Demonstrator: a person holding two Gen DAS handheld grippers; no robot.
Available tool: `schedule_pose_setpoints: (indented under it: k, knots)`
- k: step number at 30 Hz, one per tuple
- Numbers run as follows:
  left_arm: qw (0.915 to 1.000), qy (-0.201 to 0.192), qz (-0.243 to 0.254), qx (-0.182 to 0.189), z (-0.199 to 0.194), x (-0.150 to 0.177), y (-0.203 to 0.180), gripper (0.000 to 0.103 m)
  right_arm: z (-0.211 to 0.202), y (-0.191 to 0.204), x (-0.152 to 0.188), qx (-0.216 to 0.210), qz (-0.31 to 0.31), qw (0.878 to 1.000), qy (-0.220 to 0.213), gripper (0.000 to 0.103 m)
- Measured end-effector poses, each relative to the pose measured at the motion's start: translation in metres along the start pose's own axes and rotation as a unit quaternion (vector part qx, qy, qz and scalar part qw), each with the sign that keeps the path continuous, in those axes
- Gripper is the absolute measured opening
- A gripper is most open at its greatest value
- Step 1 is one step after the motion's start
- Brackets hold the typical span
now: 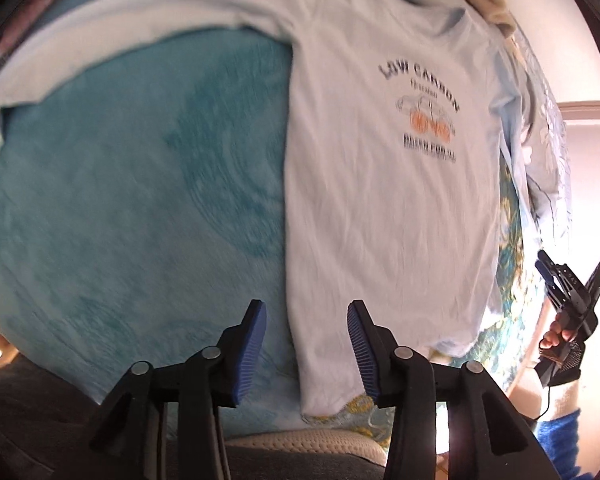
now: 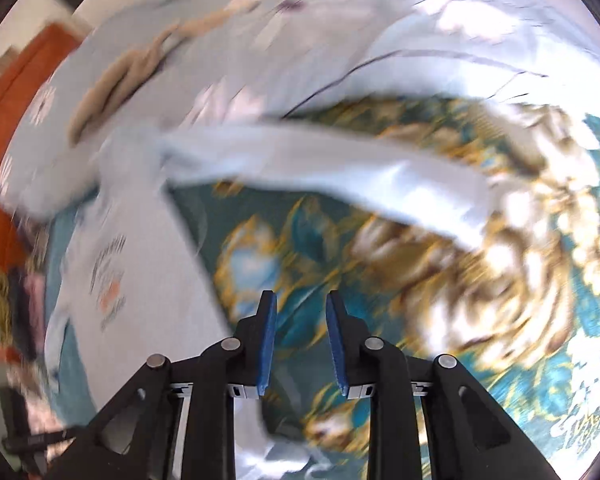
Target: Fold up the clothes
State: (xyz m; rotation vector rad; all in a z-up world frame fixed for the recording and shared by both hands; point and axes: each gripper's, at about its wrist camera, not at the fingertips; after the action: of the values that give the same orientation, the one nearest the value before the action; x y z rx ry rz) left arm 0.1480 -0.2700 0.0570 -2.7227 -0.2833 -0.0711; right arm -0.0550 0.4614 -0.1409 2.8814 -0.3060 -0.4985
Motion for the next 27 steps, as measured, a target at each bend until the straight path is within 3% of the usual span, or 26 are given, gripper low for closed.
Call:
schedule_pose_setpoints:
  k: [2, 5, 9, 12, 14, 15, 18, 25, 27]
  knots:
    - [0.9999, -0.009, -0.005, -0.002, -0.008, -0.006, 0.007, 0.049, 0.008, -0.004, -0.014, 0.028, -0.025, 0.999, 0.005, 0.042]
    - [0.9998, -0.011, -0.015, -0.002, -0.018, -0.006, 0.021, 0.049, 0.022, -0.003, -0.028, 0.072, -0.12, 0.99, 0.018, 0.045]
    - [0.9997, -0.009, -0.022, -0.007, -0.006, -0.018, 0.006, 0.049, 0.037, 0.0, -0.032, 0.118, -0.224, 0.967, 0.024, 0.048]
    - [0.9995, -0.008, -0.027, -0.011, 0.003, -0.027, -0.006, 0.049, 0.05, 0.008, -0.029, 0.153, -0.297, 0.942, 0.035, 0.048]
    - [0.9995, -0.007, -0.027, -0.014, 0.04, -0.047, -0.034, 0.049, 0.054, 0.013, -0.028, 0.168, -0.336, 0.926, 0.035, 0.048]
    - [0.9995, -0.007, -0.027, -0.015, 0.061, -0.059, -0.049, 0.049, 0.048, 0.011, -0.033, 0.158, -0.332, 0.93, 0.028, 0.048]
    - [0.9995, -0.006, -0.027, -0.016, 0.073, -0.064, -0.058, 0.049, 0.031, 0.001, -0.049, 0.132, -0.311, 0.941, 0.007, 0.05]
    - [0.9995, -0.006, -0.027, -0.017, 0.088, -0.07, -0.068, 0.05, 0.045, -0.023, -0.058, 0.125, -0.308, 0.941, 0.067, 0.053]
    - [0.9994, -0.006, -0.03, -0.017, 0.084, -0.066, -0.065, 0.05, 0.044, -0.025, -0.055, 0.118, -0.303, 0.943, 0.065, 0.053]
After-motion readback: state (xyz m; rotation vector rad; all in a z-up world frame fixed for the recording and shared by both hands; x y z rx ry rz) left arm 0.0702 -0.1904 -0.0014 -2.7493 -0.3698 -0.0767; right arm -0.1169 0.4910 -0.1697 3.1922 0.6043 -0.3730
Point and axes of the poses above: each gripper's, at about its wrist camera, not at the fingertips, and z roughly the way its jaws point, y to its left, x to its underside, and after that the axes turned 1 degree about -y, right-handed
